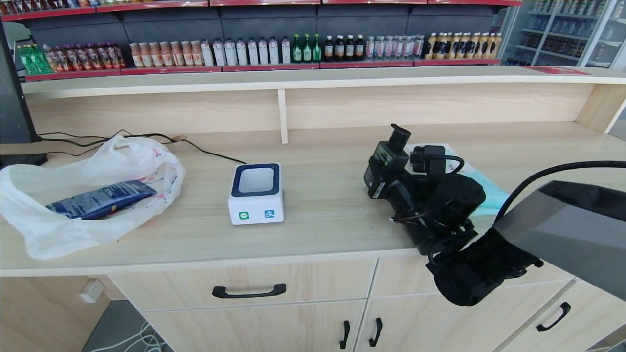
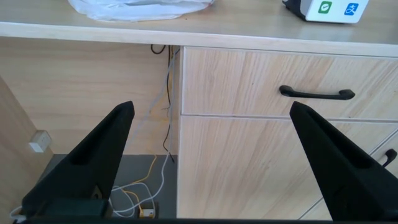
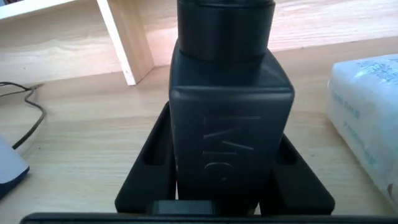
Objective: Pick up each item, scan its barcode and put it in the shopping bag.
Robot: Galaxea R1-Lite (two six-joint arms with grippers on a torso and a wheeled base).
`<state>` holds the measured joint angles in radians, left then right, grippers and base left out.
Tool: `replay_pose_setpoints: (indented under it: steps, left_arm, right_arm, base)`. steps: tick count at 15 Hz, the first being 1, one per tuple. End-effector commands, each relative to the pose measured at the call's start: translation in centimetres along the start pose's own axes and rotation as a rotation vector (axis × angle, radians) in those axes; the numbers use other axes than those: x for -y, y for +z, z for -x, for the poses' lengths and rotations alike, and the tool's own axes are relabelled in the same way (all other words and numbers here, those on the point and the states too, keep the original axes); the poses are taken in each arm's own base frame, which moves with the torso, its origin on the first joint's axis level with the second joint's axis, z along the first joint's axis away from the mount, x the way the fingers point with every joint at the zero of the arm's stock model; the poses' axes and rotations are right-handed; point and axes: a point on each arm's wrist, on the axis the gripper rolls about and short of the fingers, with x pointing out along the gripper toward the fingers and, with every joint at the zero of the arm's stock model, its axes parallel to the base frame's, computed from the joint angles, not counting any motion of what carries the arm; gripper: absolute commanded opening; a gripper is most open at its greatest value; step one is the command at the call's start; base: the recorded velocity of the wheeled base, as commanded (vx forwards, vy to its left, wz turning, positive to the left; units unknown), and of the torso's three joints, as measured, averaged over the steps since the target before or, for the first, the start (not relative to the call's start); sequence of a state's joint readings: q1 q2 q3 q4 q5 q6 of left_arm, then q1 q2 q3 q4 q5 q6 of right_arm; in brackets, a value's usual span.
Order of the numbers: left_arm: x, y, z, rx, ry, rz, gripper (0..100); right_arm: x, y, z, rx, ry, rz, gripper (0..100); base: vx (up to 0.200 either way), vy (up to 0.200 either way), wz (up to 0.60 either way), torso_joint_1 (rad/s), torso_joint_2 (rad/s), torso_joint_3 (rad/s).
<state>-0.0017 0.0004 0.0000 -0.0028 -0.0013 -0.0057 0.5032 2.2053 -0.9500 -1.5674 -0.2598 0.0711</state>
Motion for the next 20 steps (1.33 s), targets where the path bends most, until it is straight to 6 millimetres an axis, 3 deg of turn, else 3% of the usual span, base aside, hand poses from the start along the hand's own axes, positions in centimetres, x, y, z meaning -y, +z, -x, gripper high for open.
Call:
replay_pose_setpoints:
  steps: [1,4,8,9,11,13,15,20]
  left_arm:
    - [0.0,0.0,0.0,0.001,0.0,0.0,100]
    - [0.0,0.0,0.0,0.001,0.0,-0.001,100]
    - [0.0,0.0,0.0,0.001,0.0,-0.001,100]
    - [0.0,0.0,0.0,0.001,0.0,-0.001,100]
    - [0.0,0.0,0.0,0.001,0.0,-0.001,100]
    - [0.0,0.0,0.0,0.001,0.0,-0.001,100]
    - [0.0,0.0,0.0,0.001,0.0,-0.001,100]
    - [0.0,0.0,0.0,0.001,0.0,-0.003,100]
  right_arm:
    - [-0.1,1.7,0.2,0.036,0.003,-0.01,0]
    - [-1.0,4.3,1.4,0.072,0.032,-0.031,0]
    - [-5.3,9.5,6.0,0.122,0.187,-0.1,0]
    - [-5.8,11.7,7.0,0.174,0.22,-0.102,0]
    - [-7.2,13.7,10.0,0.185,0.3,-0.14,0]
    - [-8.1,13.6,13.1,0.13,0.378,-0.151,0]
    - [-10.5,14.8,16.4,0.116,0.521,-0.237,0]
    - [-12.8,16.4,19.1,0.096,0.658,-0.406,0]
  base:
    - [0.0,0.0,0.0,0.0,0.0,0.0]
    - [0.0,0.0,0.0,0.0,0.0,0.0]
    - [0.0,0.0,0.0,0.0,0.0,0.0]
    - [0.0,0.0,0.0,0.0,0.0,0.0]
    - [0.0,0.0,0.0,0.0,0.0,0.0]
    - [0.0,0.0,0.0,0.0,0.0,0.0]
    - [0.0,0.0,0.0,0.0,0.0,0.0]
    - [0.0,0.0,0.0,0.0,0.0,0.0]
